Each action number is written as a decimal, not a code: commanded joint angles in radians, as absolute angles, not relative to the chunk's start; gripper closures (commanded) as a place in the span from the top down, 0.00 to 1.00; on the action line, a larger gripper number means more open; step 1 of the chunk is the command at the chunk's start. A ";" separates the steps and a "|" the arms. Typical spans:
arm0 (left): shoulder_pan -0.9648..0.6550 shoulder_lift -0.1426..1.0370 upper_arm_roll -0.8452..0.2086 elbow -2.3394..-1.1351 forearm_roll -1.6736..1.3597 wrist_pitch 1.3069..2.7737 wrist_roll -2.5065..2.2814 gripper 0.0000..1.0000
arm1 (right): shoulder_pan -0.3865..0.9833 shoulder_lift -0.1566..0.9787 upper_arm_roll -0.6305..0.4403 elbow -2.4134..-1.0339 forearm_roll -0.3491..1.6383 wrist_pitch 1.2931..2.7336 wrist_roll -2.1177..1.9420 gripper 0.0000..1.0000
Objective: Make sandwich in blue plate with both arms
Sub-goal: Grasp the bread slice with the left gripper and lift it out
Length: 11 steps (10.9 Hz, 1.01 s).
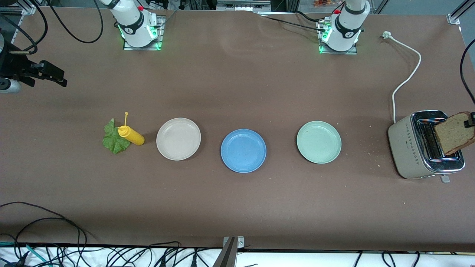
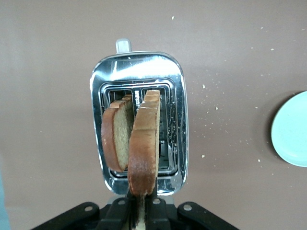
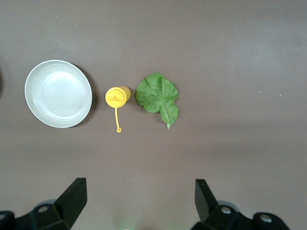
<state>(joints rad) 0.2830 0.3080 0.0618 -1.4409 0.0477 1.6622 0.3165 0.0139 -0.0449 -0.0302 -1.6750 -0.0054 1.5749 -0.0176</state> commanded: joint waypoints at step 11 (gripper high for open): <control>0.157 0.250 -0.124 -1.420 0.040 1.635 0.172 0.00 | 0.005 -0.046 -0.028 -1.663 -0.009 1.555 -0.008 1.00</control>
